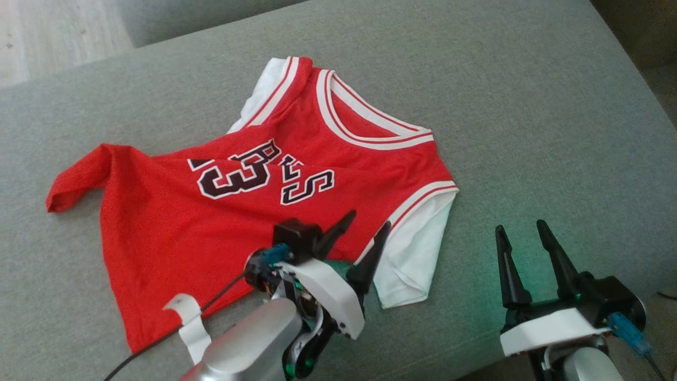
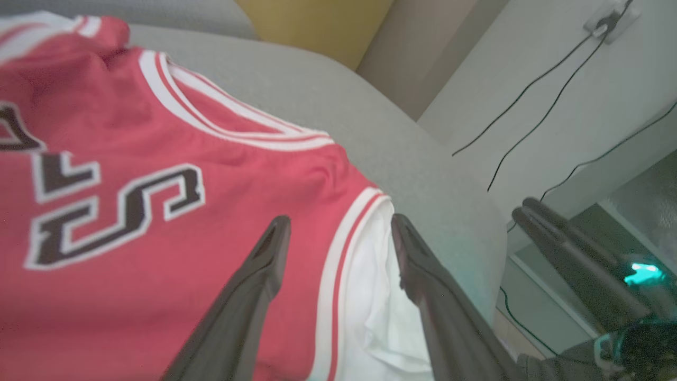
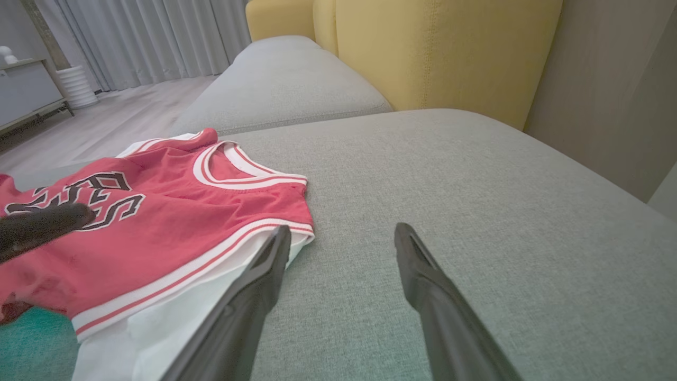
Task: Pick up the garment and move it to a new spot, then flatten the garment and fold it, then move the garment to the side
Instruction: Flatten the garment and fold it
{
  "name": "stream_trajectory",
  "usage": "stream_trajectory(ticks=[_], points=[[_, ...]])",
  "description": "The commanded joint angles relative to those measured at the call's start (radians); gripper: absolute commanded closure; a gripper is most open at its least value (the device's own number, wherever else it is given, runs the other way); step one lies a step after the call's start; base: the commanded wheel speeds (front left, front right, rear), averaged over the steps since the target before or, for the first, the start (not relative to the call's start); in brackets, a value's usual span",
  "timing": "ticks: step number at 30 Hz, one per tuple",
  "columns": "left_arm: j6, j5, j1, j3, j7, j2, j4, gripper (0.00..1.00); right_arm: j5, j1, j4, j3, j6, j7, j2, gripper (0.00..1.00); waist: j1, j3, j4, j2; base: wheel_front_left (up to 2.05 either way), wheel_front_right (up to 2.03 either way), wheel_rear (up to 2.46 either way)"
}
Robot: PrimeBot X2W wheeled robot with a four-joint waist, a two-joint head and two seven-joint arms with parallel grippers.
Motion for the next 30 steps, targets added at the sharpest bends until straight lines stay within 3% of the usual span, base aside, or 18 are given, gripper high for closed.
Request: stream_trajectory(ticks=[1, 12, 30], points=[[-0.009, 0.02, -0.044, 0.008, 0.004, -0.005, 0.003, 0.0, 0.01, -0.037, -0.033, 0.02, 0.007, -0.011, -0.004, 0.0, -0.0001, 0.011, -0.011, 0.0, 0.0, 0.0, 0.0], [-0.065, 0.011, -0.05, -0.074, 0.034, -0.057, 0.127, 0.0, 0.017, -0.043, -0.029, 0.022, 0.007, -0.011, -0.004, 0.0, -0.0001, 0.017, -0.03, 0.0, 0.0, 0.0, 0.0], [-0.078, -0.01, -0.085, -0.144, 0.024, -0.073, 0.189, 0.0, 0.027, -0.051, -0.021, 0.034, 0.007, -0.011, -0.004, 0.0, -0.0001, 0.028, -0.069, 0.0, 0.0, 0.0, 0.0]])
